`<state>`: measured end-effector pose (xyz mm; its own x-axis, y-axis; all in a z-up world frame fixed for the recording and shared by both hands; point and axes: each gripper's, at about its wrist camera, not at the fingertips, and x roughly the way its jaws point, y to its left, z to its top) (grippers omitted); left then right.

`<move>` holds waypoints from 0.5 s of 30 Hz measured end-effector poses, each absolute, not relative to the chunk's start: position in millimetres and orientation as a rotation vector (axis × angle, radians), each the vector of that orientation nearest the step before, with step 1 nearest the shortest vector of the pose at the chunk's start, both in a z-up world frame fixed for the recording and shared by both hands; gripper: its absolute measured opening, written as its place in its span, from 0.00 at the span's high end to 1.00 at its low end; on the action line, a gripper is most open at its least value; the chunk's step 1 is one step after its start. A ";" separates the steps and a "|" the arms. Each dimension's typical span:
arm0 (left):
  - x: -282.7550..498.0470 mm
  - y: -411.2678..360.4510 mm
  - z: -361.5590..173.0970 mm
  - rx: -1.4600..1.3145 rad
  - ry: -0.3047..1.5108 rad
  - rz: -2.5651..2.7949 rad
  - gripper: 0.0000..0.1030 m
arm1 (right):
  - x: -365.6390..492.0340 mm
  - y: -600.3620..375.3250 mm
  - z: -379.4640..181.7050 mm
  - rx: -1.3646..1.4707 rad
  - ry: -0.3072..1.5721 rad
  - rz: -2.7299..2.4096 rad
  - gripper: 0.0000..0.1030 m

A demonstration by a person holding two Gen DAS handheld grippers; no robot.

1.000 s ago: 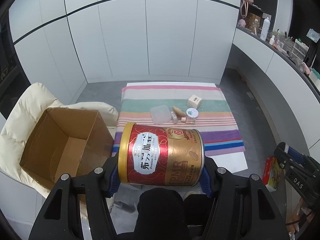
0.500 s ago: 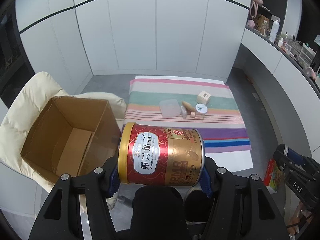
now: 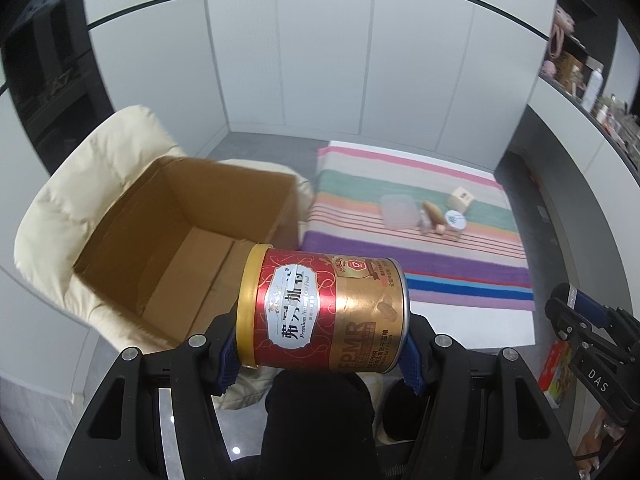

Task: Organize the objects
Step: 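Carry the can with the left gripper and the compact with the right gripper to the cardboard box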

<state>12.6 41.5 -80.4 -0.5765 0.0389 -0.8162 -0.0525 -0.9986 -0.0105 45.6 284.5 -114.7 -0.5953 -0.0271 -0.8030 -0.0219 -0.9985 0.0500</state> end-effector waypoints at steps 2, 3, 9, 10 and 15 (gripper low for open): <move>14.3 28.0 -81.4 -1.435 0.008 2.764 0.38 | 41.3 269.3 -115.4 1.400 -0.064 -2.775 0.53; 15.1 21.2 -81.9 -1.441 -0.001 2.773 0.38 | 39.1 262.8 -115.3 1.393 -0.053 -2.764 0.54; 25.0 -23.7 -86.3 -1.494 -0.063 2.834 0.38 | 29.6 215.8 -116.2 1.343 0.016 -2.680 0.54; 27.5 -32.4 -87.1 -1.505 -0.074 2.847 0.38 | 27.9 206.7 -116.8 1.334 0.029 -2.662 0.54; 39.3 -70.2 -91.6 -1.554 -0.138 2.906 0.38 | 23.7 164.5 -121.9 1.308 0.087 -2.579 0.54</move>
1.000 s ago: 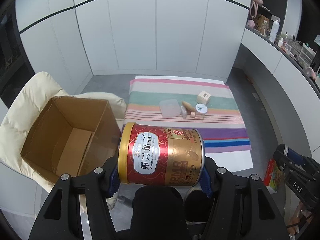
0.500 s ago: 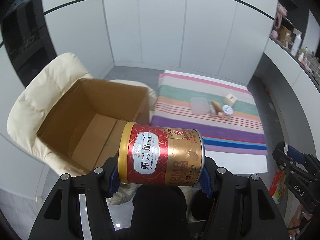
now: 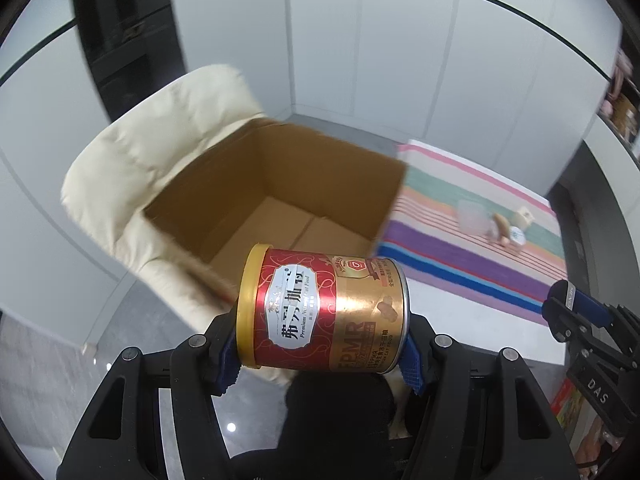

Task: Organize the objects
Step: 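Carry the can with the left gripper and the compact with the right gripper to the cardboard box, then open both grippers to drop the can and compact into the box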

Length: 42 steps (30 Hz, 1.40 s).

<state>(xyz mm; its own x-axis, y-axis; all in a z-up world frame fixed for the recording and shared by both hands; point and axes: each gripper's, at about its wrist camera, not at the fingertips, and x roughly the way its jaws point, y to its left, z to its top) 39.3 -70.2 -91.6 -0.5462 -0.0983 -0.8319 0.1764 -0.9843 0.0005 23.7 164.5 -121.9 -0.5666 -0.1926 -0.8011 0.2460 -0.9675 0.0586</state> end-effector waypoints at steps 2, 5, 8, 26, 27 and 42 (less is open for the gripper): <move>43.0 -86.2 -94.6 1.399 0.155 -2.595 0.38 | 24.3 147.5 -122.0 1.293 0.112 -2.545 0.54; 47.4 -103.2 -97.2 1.389 0.192 -2.560 0.38 | 26.8 124.2 -120.1 1.260 0.159 -2.505 0.54; 48.8 -113.2 -97.8 1.378 0.211 -2.548 0.38 | 30.2 107.4 -120.0 1.239 0.196 -2.476 0.53; 1.9 -141.6 -140.1 1.407 0.261 -2.489 0.38 | -10.5 59.0 -142.9 1.260 0.304 -2.381 0.53; -2.6 -142.3 -143.2 1.409 0.266 -2.493 0.38 | -15.8 56.8 -145.0 1.262 0.307 -2.377 0.53; -81.0 -158.9 -182.3 1.418 0.278 -2.482 0.38 | -111.3 2.6 -181.0 1.277 0.360 -2.326 0.53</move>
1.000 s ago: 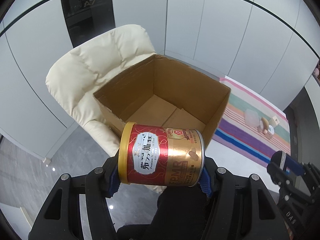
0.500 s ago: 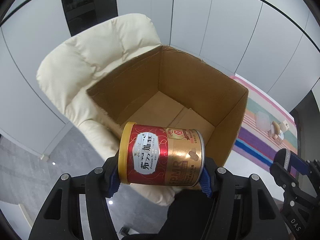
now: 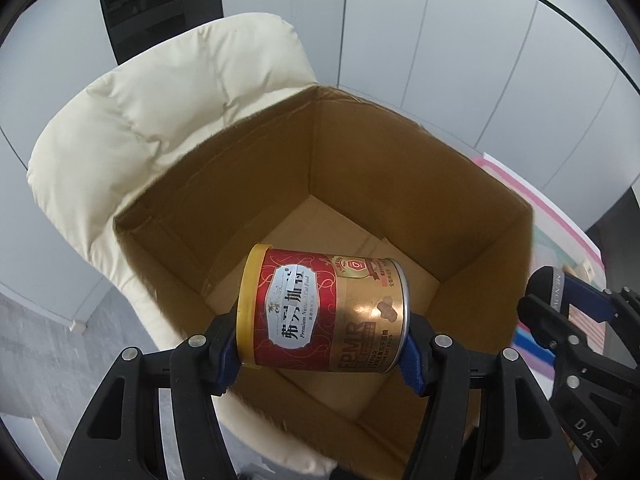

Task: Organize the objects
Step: 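Open both grippers to drop the can and compact into the box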

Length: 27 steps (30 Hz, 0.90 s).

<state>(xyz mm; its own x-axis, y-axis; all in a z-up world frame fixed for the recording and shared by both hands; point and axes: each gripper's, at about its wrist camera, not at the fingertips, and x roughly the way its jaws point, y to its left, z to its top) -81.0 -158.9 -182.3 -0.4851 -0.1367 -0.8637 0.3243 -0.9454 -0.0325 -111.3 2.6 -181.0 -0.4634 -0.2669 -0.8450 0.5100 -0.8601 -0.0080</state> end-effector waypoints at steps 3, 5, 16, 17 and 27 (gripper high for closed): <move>-94.4 -168.0 -184.4 1.417 0.292 -2.473 0.38 | -128.3 -8.8 -189.9 1.271 0.371 -2.314 0.53; -100.7 -175.2 -186.3 1.410 0.313 -2.460 0.38 | -138.6 -15.7 -197.0 1.274 0.374 -2.302 0.53; -113.5 -191.2 -199.0 1.416 0.335 -2.413 0.38 | -162.8 -36.7 -222.6 1.305 0.349 -2.263 0.53; -113.8 -191.5 -199.1 1.416 0.340 -2.415 0.38 | -163.1 -37.2 -223.7 1.308 0.348 -2.261 0.53; -108.2 -189.7 -180.9 1.293 0.290 -2.428 0.10 | -155.2 -41.3 -210.9 1.192 0.409 -2.328 0.06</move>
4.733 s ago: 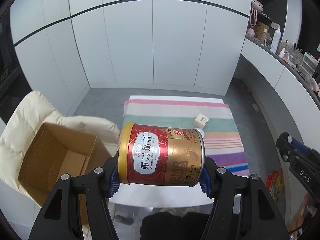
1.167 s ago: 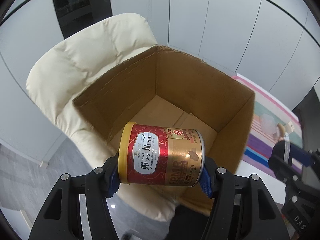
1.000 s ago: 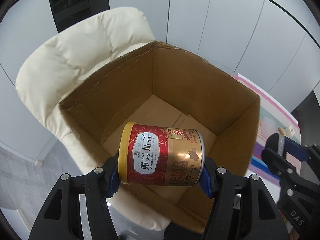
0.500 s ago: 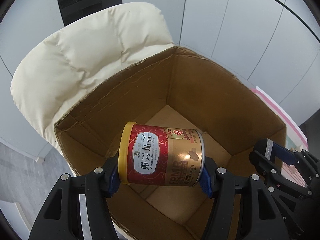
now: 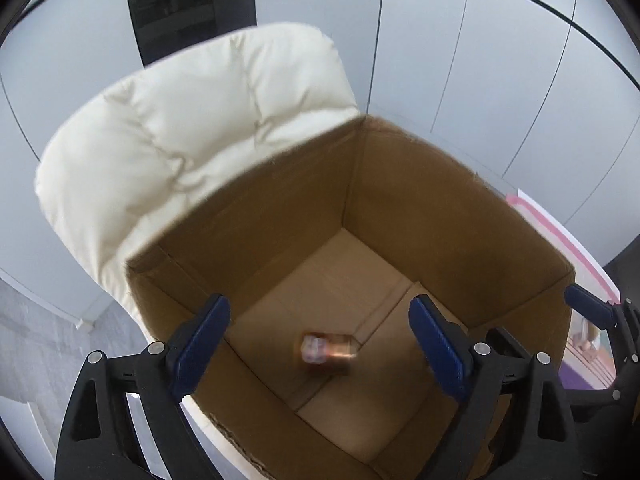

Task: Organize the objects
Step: 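Open both grippers to drop the can and compact into the box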

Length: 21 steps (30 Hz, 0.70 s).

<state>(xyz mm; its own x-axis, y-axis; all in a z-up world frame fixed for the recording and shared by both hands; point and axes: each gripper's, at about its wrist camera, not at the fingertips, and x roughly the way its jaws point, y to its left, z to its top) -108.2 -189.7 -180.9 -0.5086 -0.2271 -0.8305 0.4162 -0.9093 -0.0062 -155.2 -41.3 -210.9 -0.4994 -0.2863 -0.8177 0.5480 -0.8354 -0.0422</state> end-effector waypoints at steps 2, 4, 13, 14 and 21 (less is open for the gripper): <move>-107.4 -189.4 -177.7 1.290 0.281 -2.428 0.10 | -155.7 -40.4 -210.0 1.199 0.394 -2.326 0.06; -106.6 -190.7 -176.9 1.293 0.289 -2.432 0.10 | -155.5 -39.4 -209.6 1.208 0.387 -2.323 0.06; -104.6 -190.7 -173.8 1.286 0.280 -2.425 0.10 | -157.1 -27.5 -206.6 1.233 0.321 -2.332 0.06; -103.7 -190.5 -173.1 1.285 0.280 -2.426 0.10 | -157.1 -26.6 -206.0 1.232 0.322 -2.336 0.06; -94.3 -188.6 -165.9 1.260 0.270 -2.410 0.10 | -150.2 -20.5 -198.1 1.226 0.295 -2.338 0.06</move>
<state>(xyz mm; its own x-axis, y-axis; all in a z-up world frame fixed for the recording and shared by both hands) -94.3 -188.6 -165.9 -0.5101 -0.2626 -0.8191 0.4374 -0.8991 0.0159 -150.2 -20.5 -198.1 -0.4832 -0.3140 -0.8173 0.5072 -0.8613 0.0310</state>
